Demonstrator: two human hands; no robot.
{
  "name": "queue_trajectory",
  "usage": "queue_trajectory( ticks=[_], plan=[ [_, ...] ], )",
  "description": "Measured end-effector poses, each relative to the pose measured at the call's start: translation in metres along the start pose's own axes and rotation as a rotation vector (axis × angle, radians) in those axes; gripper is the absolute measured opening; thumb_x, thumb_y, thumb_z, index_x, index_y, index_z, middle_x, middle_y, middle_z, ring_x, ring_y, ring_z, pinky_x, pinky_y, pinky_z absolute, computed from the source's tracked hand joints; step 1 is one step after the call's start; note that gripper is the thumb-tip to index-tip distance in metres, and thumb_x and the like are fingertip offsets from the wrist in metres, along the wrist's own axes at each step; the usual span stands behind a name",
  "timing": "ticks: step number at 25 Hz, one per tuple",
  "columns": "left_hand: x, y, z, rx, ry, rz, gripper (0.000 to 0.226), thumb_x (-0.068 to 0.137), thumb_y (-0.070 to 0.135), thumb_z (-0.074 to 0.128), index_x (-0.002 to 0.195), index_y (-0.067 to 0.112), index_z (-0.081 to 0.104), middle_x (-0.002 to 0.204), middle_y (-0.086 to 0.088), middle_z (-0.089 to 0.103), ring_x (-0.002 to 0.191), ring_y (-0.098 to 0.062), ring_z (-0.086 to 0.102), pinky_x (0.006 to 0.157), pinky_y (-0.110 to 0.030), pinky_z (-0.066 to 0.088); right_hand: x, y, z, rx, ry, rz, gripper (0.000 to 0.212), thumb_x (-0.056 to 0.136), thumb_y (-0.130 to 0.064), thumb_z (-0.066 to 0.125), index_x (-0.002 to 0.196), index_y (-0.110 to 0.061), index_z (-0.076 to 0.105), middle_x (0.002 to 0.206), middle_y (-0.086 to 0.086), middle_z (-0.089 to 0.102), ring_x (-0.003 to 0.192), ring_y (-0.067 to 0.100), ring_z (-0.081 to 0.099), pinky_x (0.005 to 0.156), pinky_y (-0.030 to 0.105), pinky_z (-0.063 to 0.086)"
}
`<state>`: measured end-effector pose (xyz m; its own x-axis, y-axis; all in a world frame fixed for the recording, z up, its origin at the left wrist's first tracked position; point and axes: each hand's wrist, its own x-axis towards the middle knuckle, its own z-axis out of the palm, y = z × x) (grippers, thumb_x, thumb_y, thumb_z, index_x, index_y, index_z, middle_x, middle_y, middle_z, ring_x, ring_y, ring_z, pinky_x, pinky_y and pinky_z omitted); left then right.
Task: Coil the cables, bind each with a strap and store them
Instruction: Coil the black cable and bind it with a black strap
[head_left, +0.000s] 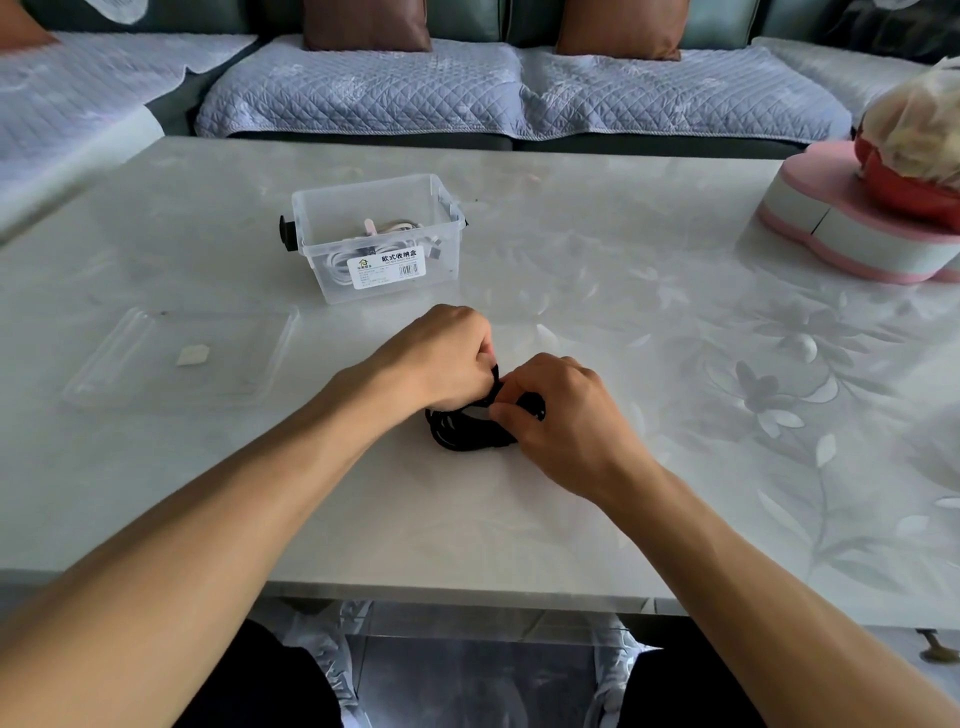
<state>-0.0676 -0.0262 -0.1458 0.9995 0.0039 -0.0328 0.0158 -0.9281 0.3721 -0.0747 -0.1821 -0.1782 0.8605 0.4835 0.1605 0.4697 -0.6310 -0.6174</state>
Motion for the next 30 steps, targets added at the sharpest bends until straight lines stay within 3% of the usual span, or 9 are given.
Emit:
queue_trajectory(
  ticks=[2,5,9,13,15,17,19,24,30],
  plan=[
    [-0.005,0.0,0.002,-0.03,0.063,0.025,0.015,0.08,0.006,0.05,0.08,-0.004,0.062,0.079,-0.015,0.065,0.067,-0.024,0.048,0.068,-0.045,0.05,0.0,-0.004,-0.001,-0.019,0.022,0.006,0.009,0.088,-0.022,0.066,0.091,-0.017,0.073,0.097,0.001,0.066,0.095,0.021,0.053,0.087,0.035,0.042],
    [-0.018,0.003,0.012,-0.127,0.186,0.082,0.01,0.085,0.007,0.049,0.08,0.004,0.057,0.084,-0.008,0.062,0.08,-0.024,0.055,0.07,-0.035,0.044,-0.002,-0.008,0.0,-0.111,0.044,-0.024,0.01,0.087,-0.015,0.063,0.085,-0.013,0.072,0.089,0.004,0.065,0.089,0.024,0.053,0.081,0.033,0.041],
    [-0.036,-0.002,0.034,-0.216,0.322,0.18,0.008,0.092,0.01,0.049,0.084,0.01,0.051,0.086,-0.002,0.055,0.079,-0.019,0.047,0.067,-0.028,0.035,-0.007,-0.011,0.004,-0.268,0.152,-0.147,0.022,0.064,0.0,0.057,0.059,-0.018,0.046,0.056,0.002,0.053,0.057,0.026,0.042,0.061,0.031,0.037],
    [-0.048,-0.007,0.049,-0.312,0.457,0.239,0.01,0.093,0.013,0.046,0.089,0.007,0.054,0.087,0.004,0.05,0.077,-0.01,0.044,0.066,-0.022,0.034,-0.009,-0.017,0.003,-0.315,0.125,-0.199,0.022,0.057,-0.006,0.049,0.06,-0.023,0.036,0.047,0.0,0.052,0.047,0.029,0.05,0.06,0.026,0.036],
    [-0.05,-0.005,0.055,-0.349,0.503,0.224,0.014,0.094,0.015,0.044,0.089,0.007,0.054,0.087,0.004,0.05,0.076,-0.01,0.045,0.065,-0.025,0.037,-0.009,-0.011,0.003,-0.321,0.103,-0.216,0.01,0.064,-0.007,0.049,0.06,-0.016,0.048,0.048,0.002,0.054,0.05,0.03,0.053,0.075,0.033,0.051],
    [-0.053,-0.004,0.058,-0.278,0.526,0.221,0.022,0.095,0.023,0.04,0.09,0.007,0.054,0.087,0.001,0.053,0.076,-0.016,0.049,0.062,-0.033,0.041,-0.007,0.0,0.003,-0.316,0.086,-0.207,0.013,0.078,-0.012,0.048,0.071,-0.009,0.059,0.054,0.005,0.058,0.056,0.031,0.057,0.102,0.037,0.044],
    [-0.055,-0.005,0.058,-0.143,0.529,0.247,0.03,0.093,0.029,0.036,0.09,0.006,0.054,0.085,-0.006,0.058,0.072,-0.026,0.055,0.056,-0.031,0.037,-0.007,0.006,0.002,-0.259,0.078,-0.189,0.023,0.087,-0.021,0.044,0.081,-0.007,0.062,0.061,0.007,0.063,0.064,0.031,0.059,0.11,0.033,0.035],
    [-0.055,-0.001,0.055,-0.009,0.496,0.252,0.025,0.091,0.023,0.037,0.089,0.005,0.053,0.077,-0.01,0.059,0.063,-0.034,0.057,0.055,-0.029,0.031,-0.011,0.003,-0.001,-0.086,0.115,-0.12,0.015,0.086,-0.022,0.058,0.081,-0.01,0.065,0.071,0.007,0.065,0.074,0.026,0.056,0.082,0.03,0.04],
    [-0.05,0.005,0.049,-0.399,0.401,0.038,0.019,0.085,0.027,0.038,0.088,0.015,0.053,0.079,0.005,0.062,0.075,-0.025,0.06,0.065,-0.041,0.048,-0.008,-0.003,0.005,-0.131,0.158,-0.094,0.013,0.086,-0.013,0.06,0.081,-0.003,0.064,0.073,0.014,0.061,0.074,0.033,0.053,0.084,0.035,0.036]
  ],
)
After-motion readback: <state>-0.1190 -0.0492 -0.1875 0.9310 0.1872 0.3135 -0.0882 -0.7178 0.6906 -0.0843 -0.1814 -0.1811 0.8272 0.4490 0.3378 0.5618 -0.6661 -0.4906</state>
